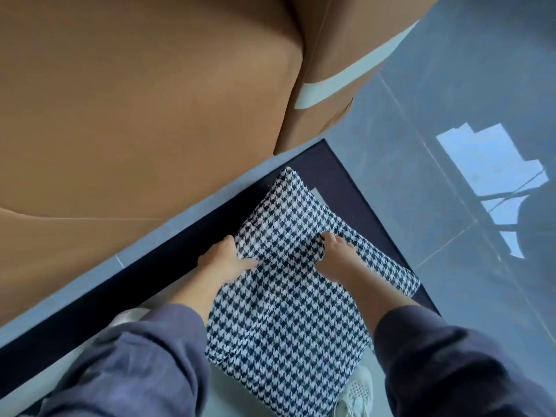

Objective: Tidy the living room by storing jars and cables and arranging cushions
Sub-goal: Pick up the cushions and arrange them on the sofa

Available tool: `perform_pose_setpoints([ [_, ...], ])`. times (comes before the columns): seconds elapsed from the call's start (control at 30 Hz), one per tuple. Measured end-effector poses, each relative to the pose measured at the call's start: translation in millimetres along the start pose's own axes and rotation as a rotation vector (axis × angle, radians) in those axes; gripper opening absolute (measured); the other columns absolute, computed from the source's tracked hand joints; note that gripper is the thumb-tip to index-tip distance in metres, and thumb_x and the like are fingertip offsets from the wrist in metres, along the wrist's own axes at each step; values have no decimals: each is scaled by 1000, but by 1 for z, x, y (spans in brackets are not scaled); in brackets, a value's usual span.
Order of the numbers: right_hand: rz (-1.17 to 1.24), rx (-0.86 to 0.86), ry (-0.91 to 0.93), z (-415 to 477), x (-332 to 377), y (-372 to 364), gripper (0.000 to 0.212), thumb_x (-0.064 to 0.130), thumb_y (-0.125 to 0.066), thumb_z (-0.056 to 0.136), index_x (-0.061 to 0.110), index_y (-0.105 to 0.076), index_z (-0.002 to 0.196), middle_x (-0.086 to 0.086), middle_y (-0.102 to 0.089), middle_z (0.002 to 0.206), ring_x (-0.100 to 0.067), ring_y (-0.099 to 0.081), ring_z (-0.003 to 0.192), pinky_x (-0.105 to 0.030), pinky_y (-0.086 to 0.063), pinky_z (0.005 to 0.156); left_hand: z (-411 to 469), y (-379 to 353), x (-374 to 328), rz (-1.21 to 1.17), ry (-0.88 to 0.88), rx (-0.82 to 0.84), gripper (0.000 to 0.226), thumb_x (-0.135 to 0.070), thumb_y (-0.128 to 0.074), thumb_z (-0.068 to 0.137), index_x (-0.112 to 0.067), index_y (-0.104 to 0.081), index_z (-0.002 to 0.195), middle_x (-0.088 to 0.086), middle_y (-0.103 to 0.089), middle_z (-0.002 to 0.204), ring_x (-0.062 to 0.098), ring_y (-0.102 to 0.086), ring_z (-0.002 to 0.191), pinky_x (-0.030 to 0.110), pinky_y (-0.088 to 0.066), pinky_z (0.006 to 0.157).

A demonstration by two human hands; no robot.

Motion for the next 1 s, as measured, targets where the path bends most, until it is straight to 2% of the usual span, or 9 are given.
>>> perform_pose_setpoints([
  [0.13,42,-3,-32,-35,14,30,79,4,-60,82,15,-18,149,-19,-42,138,-37,-49,122,-45,-50,97,-49,27,-28,-189,-104,154,80,-39,-78,78,-13,-38,142,6,-51,134,22,-53,110,29,-45,86],
  [0.33,40,-258,171,-134,48,151,104,6,-69,80,24,2,154,-8,-25,156,-34,-40,132,-40,-43,91,-170,89,-79,85,-291,317,38,-38,-73,83,-8,-58,101,5,-64,96,21,-62,81,33,-53,75],
  [0.47,7,-8,153,-202,65,213,86,6,-69,81,16,-20,151,-14,-41,148,-31,-47,129,-34,-41,97,-239,167,-91,181,-314,391,51,-43,-78,76,-6,-57,104,9,-66,100,24,-59,79,40,-55,78],
  [0.57,-161,189,47,-262,93,246,79,14,-71,83,9,-28,149,-13,-42,147,-28,-46,130,-35,-41,104,-293,244,-76,222,-308,423,63,-46,-78,76,-6,-52,117,8,-62,117,28,-63,98,41,-53,92],
  [0.67,-265,245,69,-318,158,279,70,16,-68,87,7,-32,146,-12,-44,145,-25,-47,128,-33,-45,100,-353,324,-53,298,-330,391,80,-47,-75,79,-5,-39,138,8,-50,135,27,-54,110,41,-49,99],
  [0.77,-264,273,174,-382,249,308,67,6,-61,91,5,-25,148,-13,-41,147,-19,-49,116,-14,-49,81,-408,408,-9,304,-347,338,77,-43,-74,81,-2,-42,137,6,-55,127,21,-54,99,32,-49,95],
  [0.83,-200,238,262,-402,307,324,77,11,-65,90,15,-19,151,-6,-38,150,-22,-47,124,-20,-49,93,-427,467,29,277,-326,259,79,-40,-74,81,-1,-38,140,5,-54,126,21,-55,109,31,-48,99],
  [0.9,-189,208,333,-409,367,330,60,20,-68,89,24,-38,141,2,-53,134,-17,-56,113,-29,-52,91,-441,525,83,203,-257,160,80,-38,-73,82,-2,-35,142,6,-51,133,20,-53,117,31,-45,103],
  [1.0,-140,159,457,-421,448,332,42,18,-68,89,20,-54,129,7,-60,117,1,-53,85,-14,-42,77,-448,586,157,87,-150,-4,82,-38,-76,80,-5,-34,143,3,-47,138,21,-51,121,36,-44,104],
])
Point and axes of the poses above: each hand's wrist, its own z-axis towards the middle knuckle, its own y-axis out of the back of the hand, x = y × z, the point moved 5 cm from there along z, towards the middle knuckle
